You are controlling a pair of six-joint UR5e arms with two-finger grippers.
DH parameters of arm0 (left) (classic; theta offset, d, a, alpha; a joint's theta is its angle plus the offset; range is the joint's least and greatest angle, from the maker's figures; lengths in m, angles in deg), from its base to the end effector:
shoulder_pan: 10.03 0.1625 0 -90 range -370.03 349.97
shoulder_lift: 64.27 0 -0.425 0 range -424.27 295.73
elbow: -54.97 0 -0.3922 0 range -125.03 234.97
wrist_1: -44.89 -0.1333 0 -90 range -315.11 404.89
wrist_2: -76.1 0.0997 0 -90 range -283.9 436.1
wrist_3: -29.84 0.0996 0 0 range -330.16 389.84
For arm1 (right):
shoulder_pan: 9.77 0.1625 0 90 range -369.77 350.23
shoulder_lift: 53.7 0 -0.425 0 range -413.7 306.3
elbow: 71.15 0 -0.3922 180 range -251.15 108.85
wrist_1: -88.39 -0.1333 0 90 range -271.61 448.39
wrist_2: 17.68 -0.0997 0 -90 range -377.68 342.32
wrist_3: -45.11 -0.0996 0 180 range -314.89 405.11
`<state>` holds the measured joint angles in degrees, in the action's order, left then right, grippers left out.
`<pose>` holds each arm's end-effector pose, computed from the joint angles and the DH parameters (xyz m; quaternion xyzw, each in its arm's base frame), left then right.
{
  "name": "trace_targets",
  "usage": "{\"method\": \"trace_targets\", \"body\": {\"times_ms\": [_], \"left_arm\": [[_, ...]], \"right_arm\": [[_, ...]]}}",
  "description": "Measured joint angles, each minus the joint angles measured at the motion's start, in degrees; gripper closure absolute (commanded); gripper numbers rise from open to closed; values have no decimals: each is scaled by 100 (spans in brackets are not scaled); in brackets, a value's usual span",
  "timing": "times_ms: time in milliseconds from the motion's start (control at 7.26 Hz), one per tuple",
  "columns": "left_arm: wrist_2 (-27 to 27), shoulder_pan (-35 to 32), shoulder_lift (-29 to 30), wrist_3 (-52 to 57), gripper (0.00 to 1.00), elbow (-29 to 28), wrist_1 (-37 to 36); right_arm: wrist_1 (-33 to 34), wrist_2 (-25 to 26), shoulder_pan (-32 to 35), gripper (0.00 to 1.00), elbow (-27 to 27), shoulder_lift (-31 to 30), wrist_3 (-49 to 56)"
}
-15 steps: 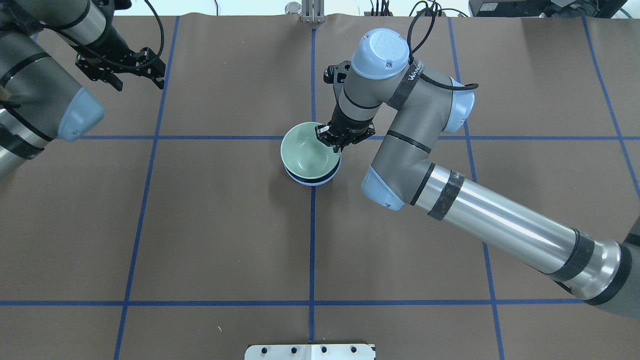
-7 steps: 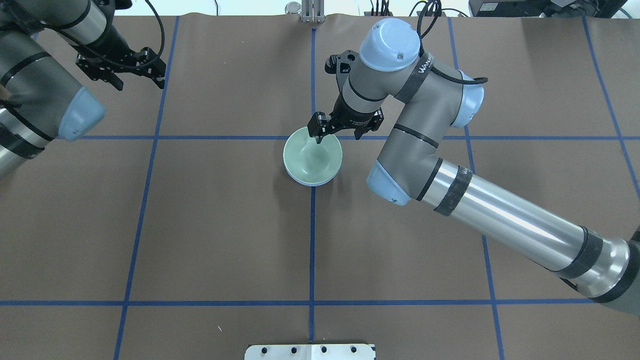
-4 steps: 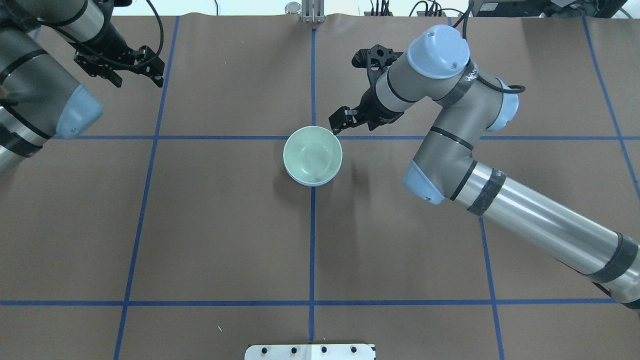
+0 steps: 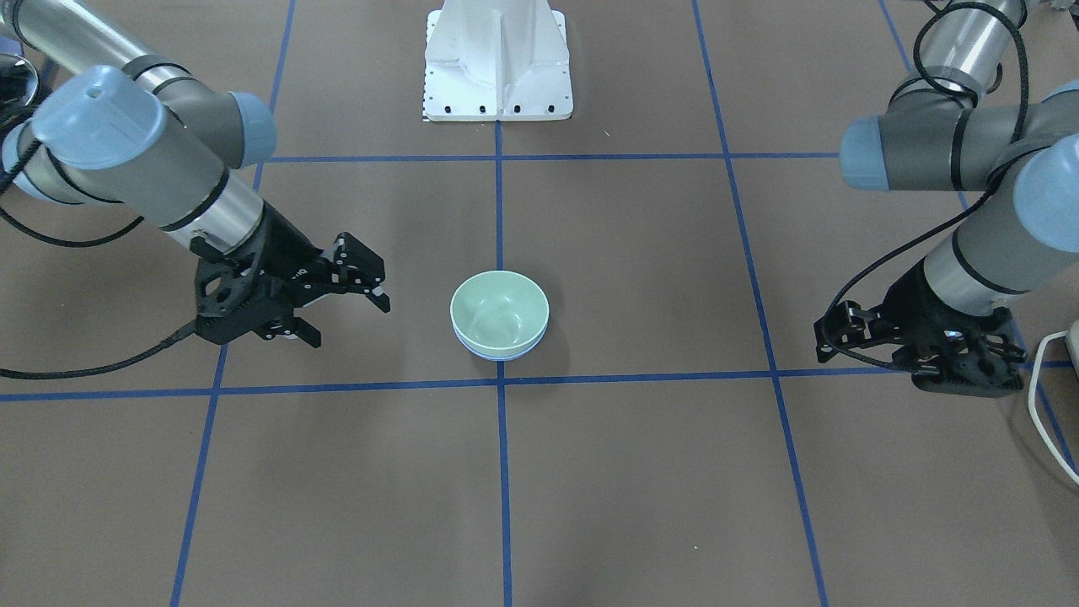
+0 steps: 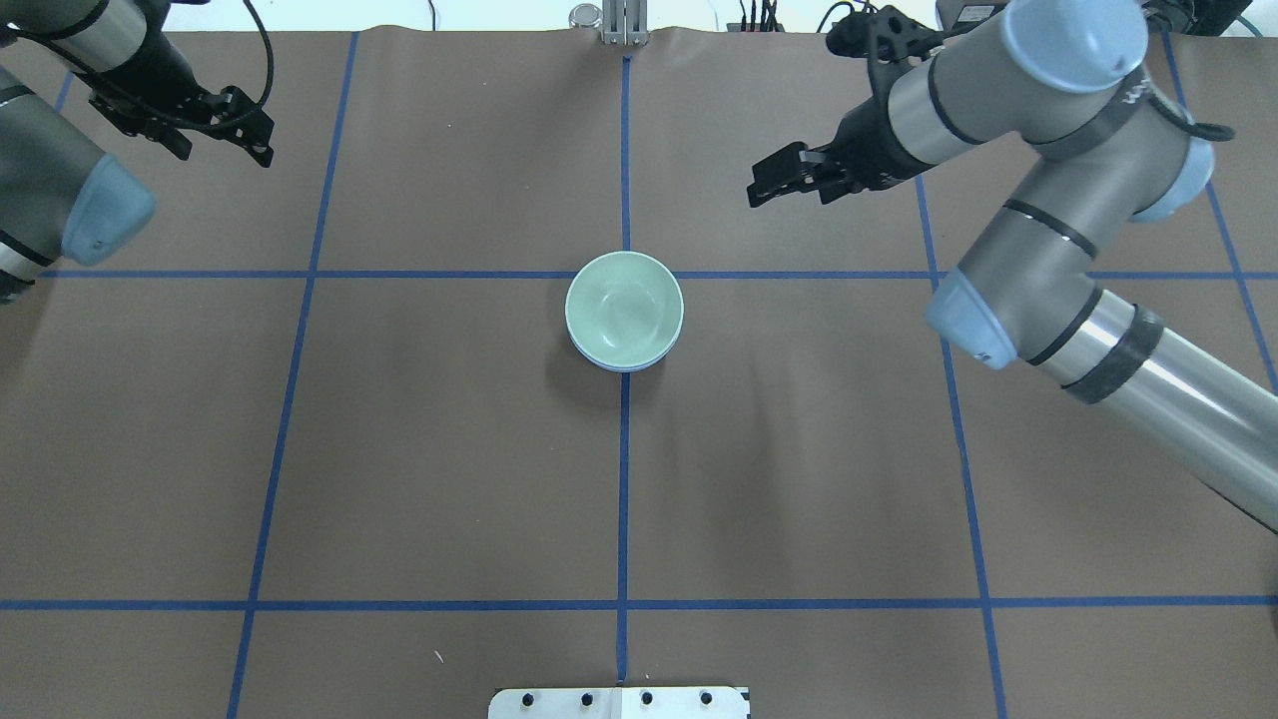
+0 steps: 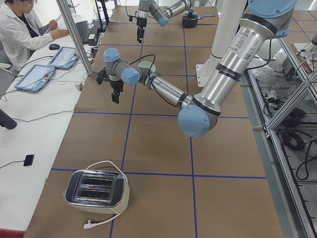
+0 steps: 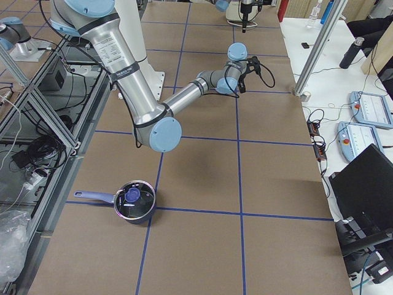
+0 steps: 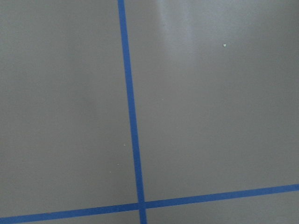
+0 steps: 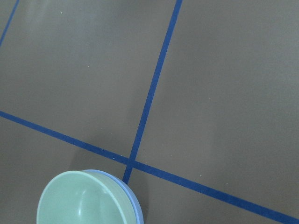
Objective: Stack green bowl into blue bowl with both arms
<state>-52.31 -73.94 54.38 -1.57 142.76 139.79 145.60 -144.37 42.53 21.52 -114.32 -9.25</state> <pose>0.2352 -0.6427 0.3756 0.0713 0.4004 0.0466 0.9124 -0.3425 -0.5639 0.2684 0.1621 -0.5507 -0.0509 0.8172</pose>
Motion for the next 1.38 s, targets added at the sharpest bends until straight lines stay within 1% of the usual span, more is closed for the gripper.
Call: {"method": "trace_targets", "body": {"times_ms": [275, 413, 689, 826, 964, 1102, 1240, 1377], "left_arm": [[-19, -271, -219, 551, 2, -81, 4], [-41, -441, -373, 861, 2, -97, 9], [-59, -760, -666, 1450, 2, -106, 5], [-61, -879, -793, 1642, 2, -105, 6], [-63, -976, -913, 1790, 2, -103, 5], [-80, -1068, -1067, 1945, 2, -94, 5], [-164, -1167, -1245, 2119, 2, -87, 8], [-338, -1289, -1421, 2256, 2, -81, 12]], "right_arm": [[-27, -210, 598, 0, 206, -680, 250], [-29, -311, 915, 0, 241, -1099, 615], [322, -678, 1714, 0, 228, -1785, 1022], [479, -761, 1998, 0, 237, -2152, 1148], [534, -783, 2201, 0, 250, -2560, 1477], [553, -770, 2403, 0, 255, -2983, 2034], [561, -715, 2577, 0, 255, -3313, 2464], [574, -655, 2719, 0, 256, -3534, 2667]]}}
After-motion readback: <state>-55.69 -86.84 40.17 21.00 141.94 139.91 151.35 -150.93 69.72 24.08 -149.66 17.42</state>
